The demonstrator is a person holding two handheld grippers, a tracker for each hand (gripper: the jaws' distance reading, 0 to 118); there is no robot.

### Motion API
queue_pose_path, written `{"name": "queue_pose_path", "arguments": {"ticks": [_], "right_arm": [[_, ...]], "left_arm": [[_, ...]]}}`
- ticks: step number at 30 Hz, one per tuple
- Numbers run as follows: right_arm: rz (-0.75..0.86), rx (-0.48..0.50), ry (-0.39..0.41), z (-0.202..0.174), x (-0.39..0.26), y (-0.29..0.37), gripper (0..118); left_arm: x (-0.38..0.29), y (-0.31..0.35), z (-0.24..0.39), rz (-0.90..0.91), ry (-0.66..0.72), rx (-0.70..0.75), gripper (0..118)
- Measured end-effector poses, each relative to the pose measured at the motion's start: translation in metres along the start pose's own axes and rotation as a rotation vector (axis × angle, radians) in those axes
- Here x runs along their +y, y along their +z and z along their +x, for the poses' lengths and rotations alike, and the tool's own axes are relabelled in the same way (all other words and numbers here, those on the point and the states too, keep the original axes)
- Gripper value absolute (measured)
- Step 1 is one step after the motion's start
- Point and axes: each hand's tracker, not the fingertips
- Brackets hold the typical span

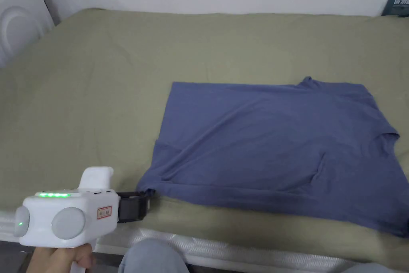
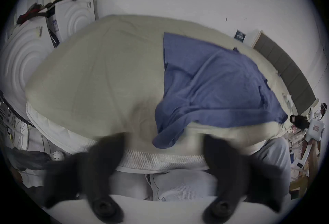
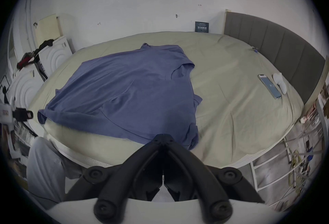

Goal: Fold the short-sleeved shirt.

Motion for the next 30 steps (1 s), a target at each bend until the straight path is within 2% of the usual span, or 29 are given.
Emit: {"name": "queue_pose_path", "arguments": {"ticks": [5,8,9,10,11,12,13,15,16,17,18,19,20,21,23,24,25,27,29,30], "right_arm": [[-0.013,-0.020,0.017,0.007,0.002,-0.003,2],[-0.034,-0.037,0.025,0.017,0.002,-0.012,2],[-0.038,-0.042,0.019,0.020,0.002,-0.014,2],[-0.041,-0.040,0.012,0.024,0.004,-0.016,2],[-0.047,-0.041,0.007,0.028,0.004,-0.019,2],[-0.049,-0.044,0.009,0.033,0.003,-0.024,2],[-0.048,-0.044,0.016,0.036,0.004,-0.026,2],[-0.047,-0.031,0.021,0.042,0.007,-0.029,3],[-0.033,0.022,0.025,0.041,0.006,-0.028,16],[-0.033,0.061,0.026,0.044,0.007,-0.029,55],[-0.051,0.073,0.025,0.046,0.008,-0.033,113],[-0.096,0.068,0.043,0.045,0.008,-0.041,116],[-0.053,0.051,0.029,0.042,0.008,-0.039,111],[-0.104,0.034,0.070,0.043,0.009,-0.046,109],[-0.103,0.033,0.080,0.044,0.006,-0.058,107],[-0.116,0.030,0.080,0.041,0.003,-0.061,96],[-0.128,0.031,0.075,0.041,0.001,-0.064,75],[-0.130,0.010,0.067,0.044,-0.002,-0.066,6],[-0.110,0.015,0.043,0.052,0.005,-0.061,6],[-0.158,0.058,0.017,0.052,0.009,-0.057,5]], "left_arm": [[0.008,-0.022,0.011,0.012,-0.042,0.012,114],[0.015,-0.033,0.012,0.022,0.011,0.001,111],[0.018,-0.036,0.014,0.011,0.006,-0.010,101],[0.020,-0.037,0.018,-0.002,0.000,0.002,85],[0.019,-0.039,0.020,-0.020,-0.007,0.024,58],[0.020,-0.040,0.022,-0.026,-0.003,0.018,12],[0.016,-0.037,0.028,-0.013,0.010,-0.022,2],[0.017,-0.039,0.032,-0.034,-0.012,-0.002,2],[0.015,-0.038,0.035,-0.030,-0.025,0.007,2],[0.013,-0.036,0.038,-0.025,-0.031,0.013,2],[0.013,-0.036,0.037,-0.030,-0.030,0.011,2],[0.014,-0.036,0.035,-0.029,-0.028,0.012,2],[0.014,-0.036,0.034,-0.023,-0.023,0.015,2],[0.014,-0.035,0.033,-0.025,-0.017,0.014,2],[0.015,-0.036,0.030,-0.026,-0.001,0.010,2],[0.015,-0.035,0.030,-0.026,0.004,0.010,2],[0.015,-0.034,0.031,-0.030,0.000,0.012,2],[0.017,-0.035,0.031,-0.029,-0.012,0.018,2],[0.018,-0.037,0.030,-0.041,-0.018,0.014,2],[0.018,-0.037,0.029,-0.046,-0.020,0.014,2]]}}
